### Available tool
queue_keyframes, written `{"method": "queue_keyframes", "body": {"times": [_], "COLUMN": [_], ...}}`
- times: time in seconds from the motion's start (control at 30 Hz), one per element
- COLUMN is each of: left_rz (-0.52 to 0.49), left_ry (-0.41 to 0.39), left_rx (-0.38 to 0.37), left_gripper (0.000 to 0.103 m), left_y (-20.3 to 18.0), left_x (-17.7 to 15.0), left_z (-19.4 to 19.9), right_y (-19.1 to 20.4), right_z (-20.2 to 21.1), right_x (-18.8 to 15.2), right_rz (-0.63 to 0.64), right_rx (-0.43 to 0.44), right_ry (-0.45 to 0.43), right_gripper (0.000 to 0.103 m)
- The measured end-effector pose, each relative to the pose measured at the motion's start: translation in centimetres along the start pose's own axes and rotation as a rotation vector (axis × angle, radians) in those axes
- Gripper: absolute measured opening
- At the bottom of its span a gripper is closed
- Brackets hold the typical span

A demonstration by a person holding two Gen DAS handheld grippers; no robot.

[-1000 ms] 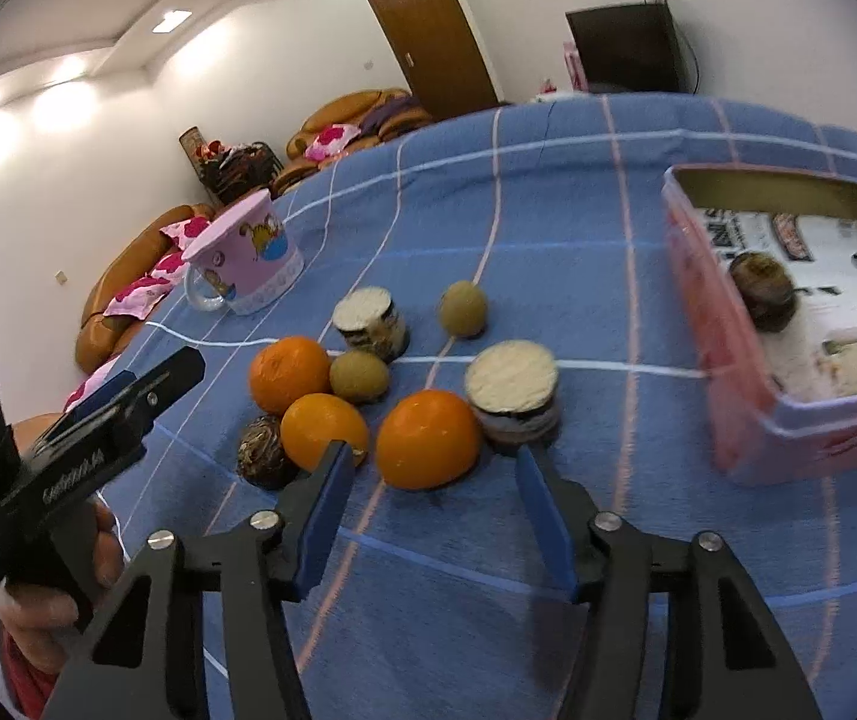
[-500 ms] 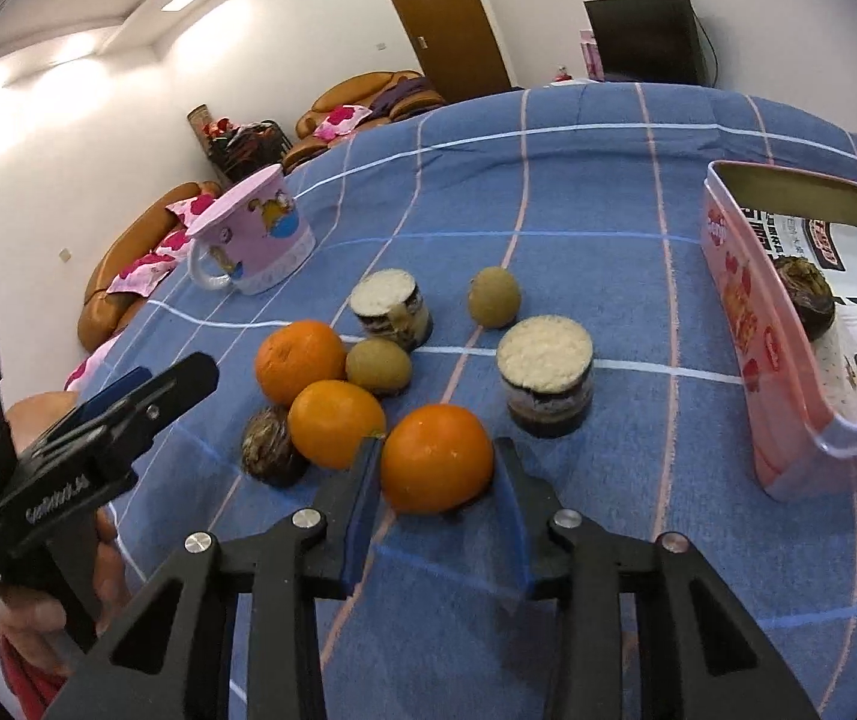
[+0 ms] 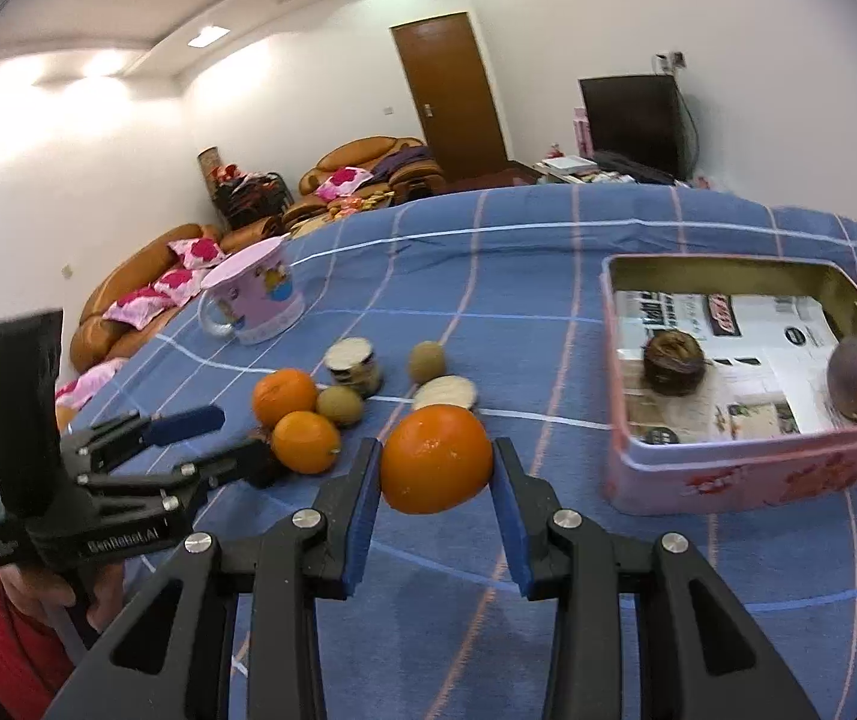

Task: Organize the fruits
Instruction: 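Grasp an orange with the right gripper while the left grasps another mangosteen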

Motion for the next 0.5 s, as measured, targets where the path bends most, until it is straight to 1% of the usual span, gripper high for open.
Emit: {"method": "queue_keyframes", "body": {"times": [0.07, 0.13, 0.17, 0.23, 0.27, 0.3, 0.4, 0.5], "left_rz": [-0.008, -0.004, 0.0, -0.006, -0.011, -0.014, -0.009, -0.01], "left_ry": [0.035, 0.064, 0.084, 0.091, 0.09, 0.088, 0.085, 0.077], "left_rx": [0.009, 0.013, 0.021, 0.036, 0.04, 0.04, 0.044, 0.086], "left_gripper": [0.064, 0.06, 0.056, 0.055, 0.051, 0.042, 0.041, 0.041], "left_y": [-0.2, -0.2, -0.1, -0.2, -0.3, -0.4, -0.3, -0.3], "left_x": [-0.2, -0.4, -0.6, -0.6, -0.6, -0.7, -0.7, -0.6], "left_z": [-0.7, -1.2, -1.6, -1.8, -1.7, -1.6, -1.5, -1.4], "right_y": [-0.2, 0.0, 0.1, 0.3, 0.3, 0.3, 0.1, -0.1], "right_z": [0.1, 0.0, 0.0, 0.0, -0.1, -0.1, -0.2, 0.1], "right_x": [0.0, -0.1, -0.1, -0.2, -0.2, -0.2, -0.3, 0.0], "right_rz": [-0.008, 0.0, 0.005, 0.012, 0.011, 0.008, 0.003, 0.0], "right_rx": [0.008, 0.01, 0.011, 0.013, 0.014, 0.016, 0.007, 0.001], "right_ry": [0.004, 0.005, 0.003, 0.002, 0.003, 0.005, 0.004, -0.017], "right_gripper": [0.038, 0.038, 0.038, 0.038, 0.038, 0.038, 0.038, 0.038]}}
Point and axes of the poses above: each gripper's, at about its wrist camera, not at the fingertips, and z roughly against the way its jaws point, y to its left, x to its top, the point moved 2 cm from there along -z, roughly the way its jaws point, and after that the axes turned 5 degrees about -y, right-handed, at the moved point
